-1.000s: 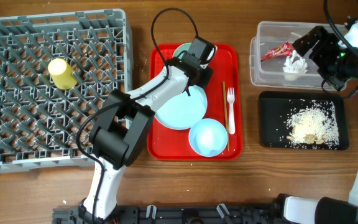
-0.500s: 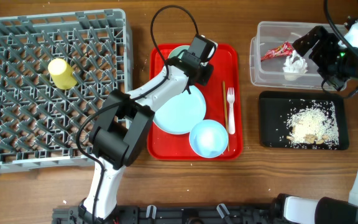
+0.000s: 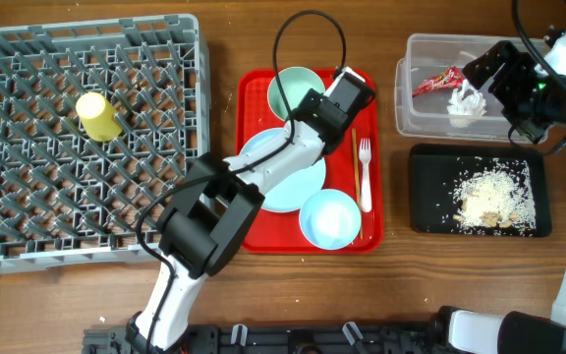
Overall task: Sort waste into correct bins and load items into the dishwasher rack
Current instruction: 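Grasp the light-green cup rim with the left gripper, then lift the green cup and carry it over the dish rack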
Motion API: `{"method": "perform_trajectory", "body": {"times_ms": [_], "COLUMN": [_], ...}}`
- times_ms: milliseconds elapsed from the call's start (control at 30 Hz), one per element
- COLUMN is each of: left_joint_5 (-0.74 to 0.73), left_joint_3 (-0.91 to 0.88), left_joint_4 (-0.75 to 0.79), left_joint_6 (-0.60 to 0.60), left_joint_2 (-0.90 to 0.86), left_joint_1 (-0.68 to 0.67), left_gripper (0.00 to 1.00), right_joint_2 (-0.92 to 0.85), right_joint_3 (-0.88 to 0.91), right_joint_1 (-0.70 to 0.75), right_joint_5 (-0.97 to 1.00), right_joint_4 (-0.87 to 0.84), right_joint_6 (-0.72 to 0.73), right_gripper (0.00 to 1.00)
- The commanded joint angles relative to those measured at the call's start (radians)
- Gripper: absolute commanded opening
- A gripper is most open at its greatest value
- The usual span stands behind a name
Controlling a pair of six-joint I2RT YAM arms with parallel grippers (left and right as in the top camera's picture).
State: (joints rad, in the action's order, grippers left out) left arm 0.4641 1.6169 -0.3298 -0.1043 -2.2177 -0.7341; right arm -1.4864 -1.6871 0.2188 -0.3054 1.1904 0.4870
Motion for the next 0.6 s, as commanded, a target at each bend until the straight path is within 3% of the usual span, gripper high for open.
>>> {"method": "perform_trajectory", "body": {"times_ms": [0,300,567], "left_joint_5": [0.117,0.219,0.239], "left_joint_3": [0.003,0.003,0.003], "left_joint_4": [0.0,-0.118,-0.332], "left_joint_6": [-0.027,-0.042,0.23], "left_joint_2": [-0.001,0.132,0.345], "left_joint_1": [-0.01,0.007,0.158], "left_gripper": [0.04,0.04,0.04], "right_joint_2": [-0.004,-0.004,-0.004], "right_joint_3": [0.001,0.001,0.001], "right_joint_1": [-0.002,-0.002,-0.002], "right_joint_5": [0.013,0.013,0.013], "right_joint_4": [0.0,0.0,0.0], "right_joint_6": [-0.013,-0.013,-0.013], "right_gripper": [1.0,1.0,1.0]}}
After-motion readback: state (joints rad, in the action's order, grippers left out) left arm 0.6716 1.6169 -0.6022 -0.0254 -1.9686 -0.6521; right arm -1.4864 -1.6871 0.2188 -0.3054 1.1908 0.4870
